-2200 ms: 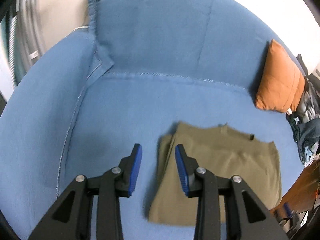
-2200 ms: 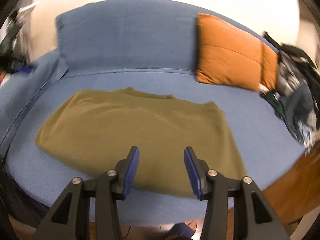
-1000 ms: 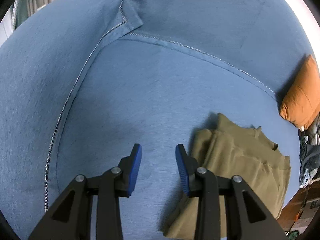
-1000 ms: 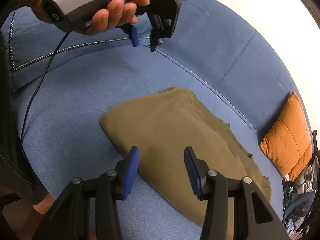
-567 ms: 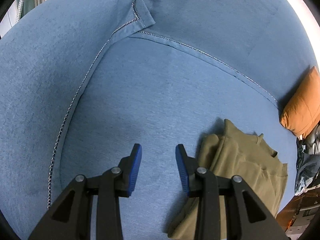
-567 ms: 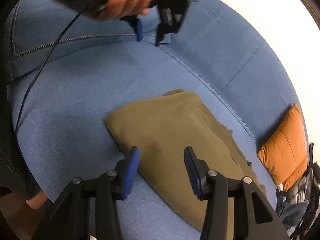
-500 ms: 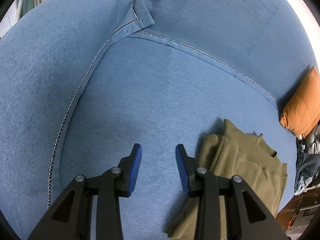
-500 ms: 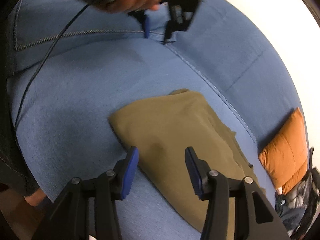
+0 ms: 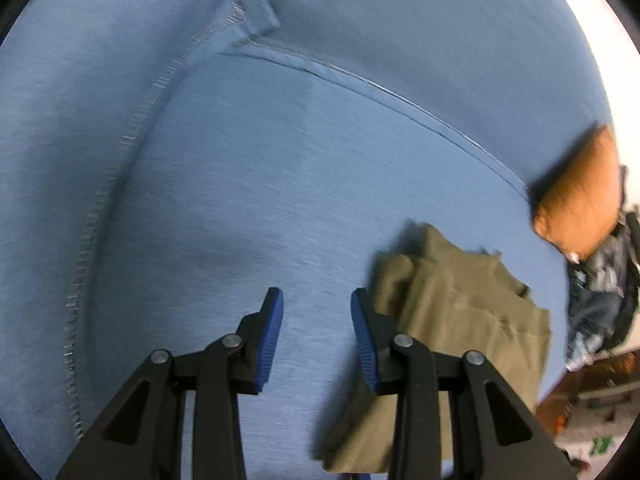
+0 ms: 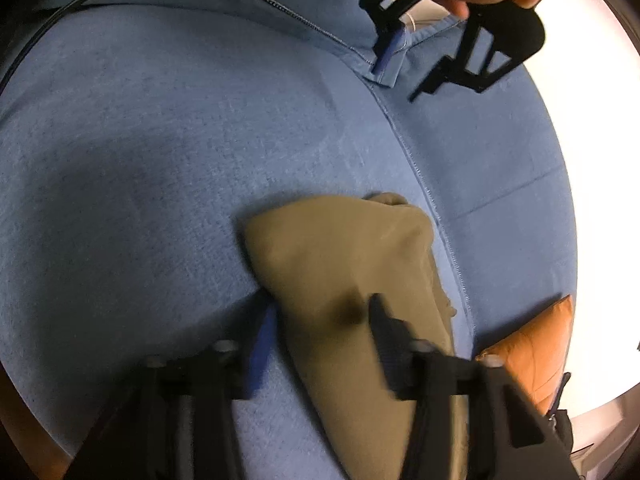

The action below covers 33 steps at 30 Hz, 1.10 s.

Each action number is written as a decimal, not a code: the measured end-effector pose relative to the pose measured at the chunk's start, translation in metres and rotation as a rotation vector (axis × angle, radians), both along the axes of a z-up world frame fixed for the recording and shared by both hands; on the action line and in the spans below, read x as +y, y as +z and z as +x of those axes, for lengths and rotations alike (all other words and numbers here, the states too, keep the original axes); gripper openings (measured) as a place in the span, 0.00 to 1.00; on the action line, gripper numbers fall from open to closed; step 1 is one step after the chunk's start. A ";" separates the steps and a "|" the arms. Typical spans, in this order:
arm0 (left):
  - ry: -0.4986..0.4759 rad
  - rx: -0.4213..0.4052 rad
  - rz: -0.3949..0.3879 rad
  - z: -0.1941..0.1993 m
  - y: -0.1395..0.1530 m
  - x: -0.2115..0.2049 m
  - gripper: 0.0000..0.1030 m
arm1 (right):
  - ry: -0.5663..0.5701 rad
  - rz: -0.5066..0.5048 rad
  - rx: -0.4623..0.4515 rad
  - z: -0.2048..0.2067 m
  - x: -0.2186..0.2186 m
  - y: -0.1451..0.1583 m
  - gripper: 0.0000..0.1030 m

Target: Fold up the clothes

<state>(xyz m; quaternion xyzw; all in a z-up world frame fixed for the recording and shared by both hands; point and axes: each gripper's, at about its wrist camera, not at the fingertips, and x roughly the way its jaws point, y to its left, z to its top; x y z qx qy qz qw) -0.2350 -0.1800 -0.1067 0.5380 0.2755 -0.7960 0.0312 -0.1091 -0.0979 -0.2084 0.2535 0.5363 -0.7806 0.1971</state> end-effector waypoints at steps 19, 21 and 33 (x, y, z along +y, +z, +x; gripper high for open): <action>-0.289 -0.128 0.210 -0.057 -0.068 0.061 0.60 | -0.035 -0.255 0.015 -0.017 0.026 0.059 0.09; -0.299 -0.133 0.208 -0.060 -0.073 0.063 0.60 | -0.037 -0.262 0.012 -0.019 0.026 0.061 0.09; -0.338 -0.106 0.191 -0.070 -0.076 0.071 0.60 | -0.045 -0.279 -0.012 -0.022 0.028 0.057 0.09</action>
